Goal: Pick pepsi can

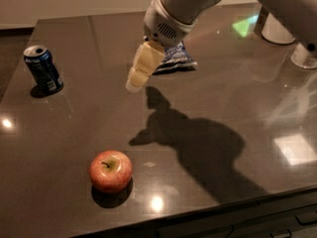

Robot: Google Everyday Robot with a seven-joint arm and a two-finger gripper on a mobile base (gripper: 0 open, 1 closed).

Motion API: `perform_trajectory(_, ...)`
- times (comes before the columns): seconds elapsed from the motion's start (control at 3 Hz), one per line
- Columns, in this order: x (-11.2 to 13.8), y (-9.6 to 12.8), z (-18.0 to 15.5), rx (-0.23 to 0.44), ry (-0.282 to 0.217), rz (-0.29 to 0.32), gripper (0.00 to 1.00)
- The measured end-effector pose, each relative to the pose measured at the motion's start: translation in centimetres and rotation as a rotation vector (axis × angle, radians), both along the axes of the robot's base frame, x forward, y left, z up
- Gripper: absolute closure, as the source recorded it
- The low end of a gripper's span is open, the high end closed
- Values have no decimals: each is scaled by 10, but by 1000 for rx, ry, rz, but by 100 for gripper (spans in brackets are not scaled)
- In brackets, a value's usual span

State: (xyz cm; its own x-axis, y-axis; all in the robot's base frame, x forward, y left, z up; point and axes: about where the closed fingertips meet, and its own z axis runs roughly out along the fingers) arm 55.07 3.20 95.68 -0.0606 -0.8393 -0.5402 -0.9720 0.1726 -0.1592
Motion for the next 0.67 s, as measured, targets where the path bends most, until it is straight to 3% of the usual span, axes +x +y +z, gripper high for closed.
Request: perform_trajectory(0.67,11,52,0,43,7,87,0)
